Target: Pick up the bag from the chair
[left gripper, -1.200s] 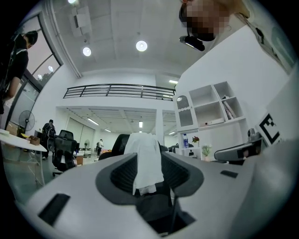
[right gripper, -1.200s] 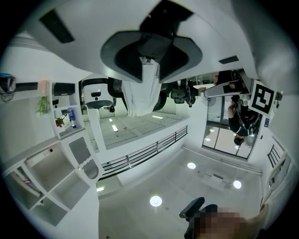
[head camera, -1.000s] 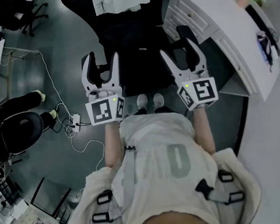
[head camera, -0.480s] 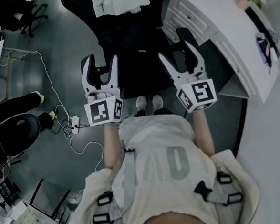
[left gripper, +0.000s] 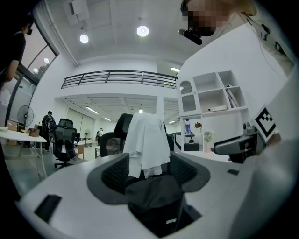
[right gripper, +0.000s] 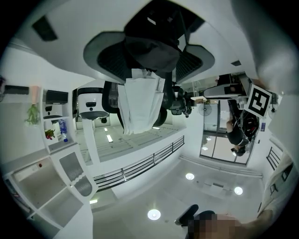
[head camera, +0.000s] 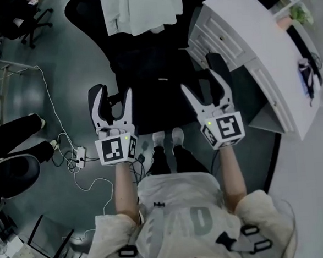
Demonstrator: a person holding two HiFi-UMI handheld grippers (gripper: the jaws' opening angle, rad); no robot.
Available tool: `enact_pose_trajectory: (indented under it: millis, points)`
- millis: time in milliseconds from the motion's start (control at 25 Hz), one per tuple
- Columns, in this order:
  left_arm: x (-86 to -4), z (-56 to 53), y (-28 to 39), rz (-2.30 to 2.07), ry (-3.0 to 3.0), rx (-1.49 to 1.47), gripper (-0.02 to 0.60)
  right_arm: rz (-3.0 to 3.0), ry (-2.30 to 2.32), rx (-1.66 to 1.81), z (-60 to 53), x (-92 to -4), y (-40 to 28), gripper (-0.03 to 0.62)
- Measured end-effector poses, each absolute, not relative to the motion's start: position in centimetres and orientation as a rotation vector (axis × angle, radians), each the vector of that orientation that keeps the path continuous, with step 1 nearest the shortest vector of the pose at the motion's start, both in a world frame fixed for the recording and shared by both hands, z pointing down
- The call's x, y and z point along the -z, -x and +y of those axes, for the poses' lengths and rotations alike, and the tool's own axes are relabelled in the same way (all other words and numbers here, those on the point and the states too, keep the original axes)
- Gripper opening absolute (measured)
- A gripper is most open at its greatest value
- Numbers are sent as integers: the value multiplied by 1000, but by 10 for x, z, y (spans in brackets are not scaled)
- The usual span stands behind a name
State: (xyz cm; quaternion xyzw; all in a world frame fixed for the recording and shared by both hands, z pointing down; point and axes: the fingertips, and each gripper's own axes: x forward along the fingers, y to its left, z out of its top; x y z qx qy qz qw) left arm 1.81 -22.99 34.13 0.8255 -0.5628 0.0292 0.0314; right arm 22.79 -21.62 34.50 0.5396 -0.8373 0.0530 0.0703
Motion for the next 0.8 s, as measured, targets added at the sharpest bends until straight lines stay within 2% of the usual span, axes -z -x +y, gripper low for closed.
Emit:
enact_pose_trajectory:
  millis: [360,800]
  points:
    - [-420,-273,-8,-1712,-2487,-98,266,-2426,-1591,-119,-266,-416,-248,314]
    - [-512,-298,-7,-1688,-2486,-225,267,-2388,-1521,-134,-296,-508,-238,314]
